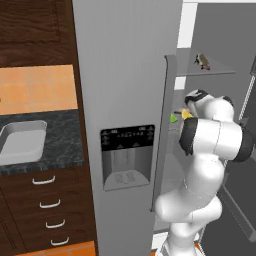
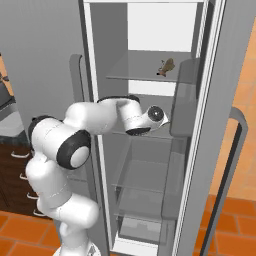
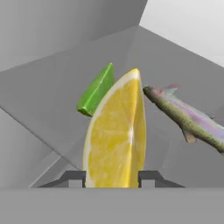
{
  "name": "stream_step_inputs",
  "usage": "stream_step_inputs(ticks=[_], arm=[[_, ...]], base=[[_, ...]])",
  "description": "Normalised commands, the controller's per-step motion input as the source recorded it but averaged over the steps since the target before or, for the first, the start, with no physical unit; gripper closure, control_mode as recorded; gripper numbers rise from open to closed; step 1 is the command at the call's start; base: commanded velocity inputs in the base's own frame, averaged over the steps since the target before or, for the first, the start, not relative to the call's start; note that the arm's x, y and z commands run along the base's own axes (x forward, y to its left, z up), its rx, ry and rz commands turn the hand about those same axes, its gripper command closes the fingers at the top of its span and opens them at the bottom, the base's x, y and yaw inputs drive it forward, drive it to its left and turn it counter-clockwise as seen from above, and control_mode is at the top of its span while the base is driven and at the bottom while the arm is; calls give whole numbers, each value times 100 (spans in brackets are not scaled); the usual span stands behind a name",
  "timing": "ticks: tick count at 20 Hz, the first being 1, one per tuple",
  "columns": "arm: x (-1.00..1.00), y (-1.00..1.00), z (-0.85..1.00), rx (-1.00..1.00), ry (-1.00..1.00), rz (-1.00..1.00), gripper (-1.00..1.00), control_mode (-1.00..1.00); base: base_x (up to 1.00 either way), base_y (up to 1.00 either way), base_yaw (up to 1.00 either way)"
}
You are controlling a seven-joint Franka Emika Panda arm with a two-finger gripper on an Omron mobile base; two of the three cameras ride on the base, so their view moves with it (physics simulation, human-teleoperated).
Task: Place one lemon wedge and one fish in each tupperware on the nearby counter, to pack two identical lunches.
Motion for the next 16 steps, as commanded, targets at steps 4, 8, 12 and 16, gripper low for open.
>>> stream_step_inputs(ticks=[4, 8, 12, 16], arm=[[-100, 0, 27, -1, -5, 0, 100, -100], [-100, 5, 78, 0, 3, 0, 100, -100], [-100, 27, 92, -2, 6, 0, 100, -100], [-100, 43, 63, -9, 1, 3, 100, -100]], base=[[0, 0, 0], [0, 0, 0], [0, 0, 0], [0, 0, 0]])
